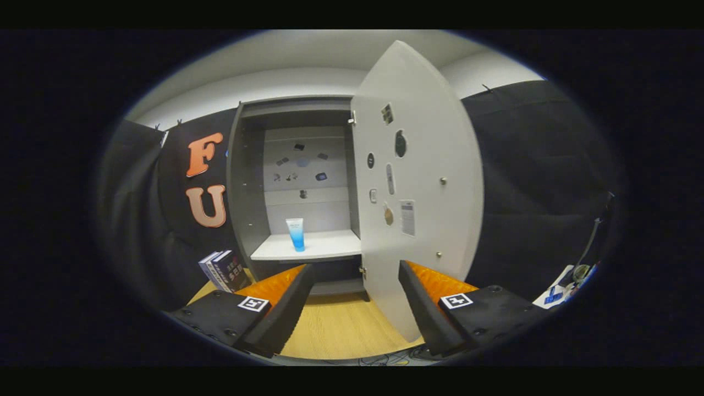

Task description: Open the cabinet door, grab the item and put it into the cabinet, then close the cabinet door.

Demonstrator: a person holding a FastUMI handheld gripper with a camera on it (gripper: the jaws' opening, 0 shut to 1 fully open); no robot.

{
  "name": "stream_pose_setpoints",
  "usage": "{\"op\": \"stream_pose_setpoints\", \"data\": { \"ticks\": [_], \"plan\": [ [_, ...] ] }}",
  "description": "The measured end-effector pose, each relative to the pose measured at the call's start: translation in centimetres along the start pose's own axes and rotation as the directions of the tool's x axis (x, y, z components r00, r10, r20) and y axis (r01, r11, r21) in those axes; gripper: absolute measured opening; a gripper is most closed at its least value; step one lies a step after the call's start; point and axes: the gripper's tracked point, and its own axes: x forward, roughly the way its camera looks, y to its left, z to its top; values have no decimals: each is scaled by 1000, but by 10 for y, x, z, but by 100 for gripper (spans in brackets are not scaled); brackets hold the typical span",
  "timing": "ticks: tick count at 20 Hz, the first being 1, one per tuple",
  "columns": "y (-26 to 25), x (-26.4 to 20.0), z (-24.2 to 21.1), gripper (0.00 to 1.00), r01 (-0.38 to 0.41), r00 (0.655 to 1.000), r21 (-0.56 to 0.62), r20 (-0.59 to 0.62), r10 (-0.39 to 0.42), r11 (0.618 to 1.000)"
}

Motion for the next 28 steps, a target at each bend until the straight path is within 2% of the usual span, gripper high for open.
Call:
{"op": "stream_pose_setpoints", "data": {
  "ticks": [5, 14, 21, 28],
  "plan": [
    [-71, -20, 11, 98, 39, 999, -31, 1, -39, 999],
    [-153, -5, -7, 97, 44, 997, -1, -59, -44, 999],
    [-149, 17, -24, 96, -12, 996, -9, -89, 11, 1000],
    [-126, 12, -28, 93, -76, 992, 10, -101, 77, 997]
  ]
}}
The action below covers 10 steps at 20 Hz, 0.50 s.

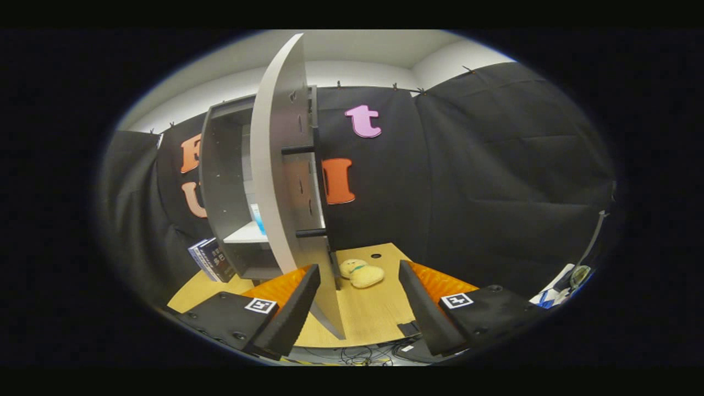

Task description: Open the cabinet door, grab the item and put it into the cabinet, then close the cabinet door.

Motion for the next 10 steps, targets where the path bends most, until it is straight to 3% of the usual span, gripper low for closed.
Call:
{"op": "stream_pose_setpoints", "data": {
  "ticks": [10],
  "plan": [
    [56, 6, -6, 93, -180, 984, -24, -19, 179, 983]
  ]
}}
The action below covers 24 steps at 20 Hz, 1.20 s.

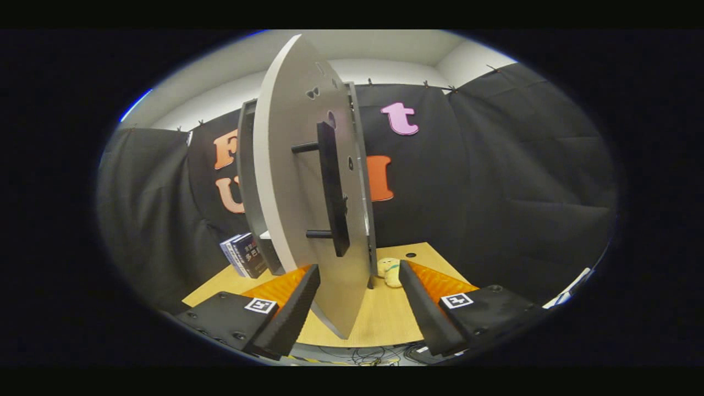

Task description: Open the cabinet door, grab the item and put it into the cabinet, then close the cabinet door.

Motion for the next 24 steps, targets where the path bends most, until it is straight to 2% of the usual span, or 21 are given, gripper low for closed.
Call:
{"op": "stream_pose_setpoints", "data": {
  "ticks": [11, 17, 24],
  "plan": [
    [64, 30, -5, 93, -130, 991, -22, -13, 130, 991],
    [98, 63, -10, 94, -140, 990, -38, -20, 139, 989],
    [134, 136, -4, 94, -136, 991, -57, 3, 136, 989]
  ]
}}
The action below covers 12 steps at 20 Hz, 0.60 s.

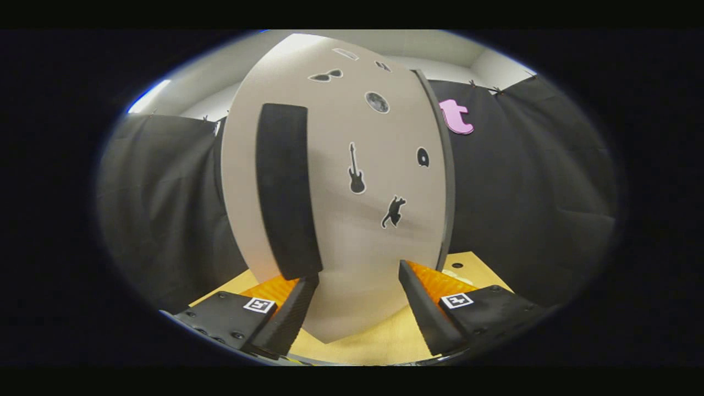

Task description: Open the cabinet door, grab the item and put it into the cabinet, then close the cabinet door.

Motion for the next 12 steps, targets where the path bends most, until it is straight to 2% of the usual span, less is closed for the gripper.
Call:
{"op": "stream_pose_setpoints", "data": {
  "ticks": [5, 9, 12],
  "plan": [
    [11, 56, -12, 95, 14, 1000, 8, -21, -14, 1000],
    [21, 70, -22, 94, 40, 999, 10, -33, -40, 999],
    [20, 65, -28, 95, 115, 991, 8, -67, -114, 993]
  ]
}}
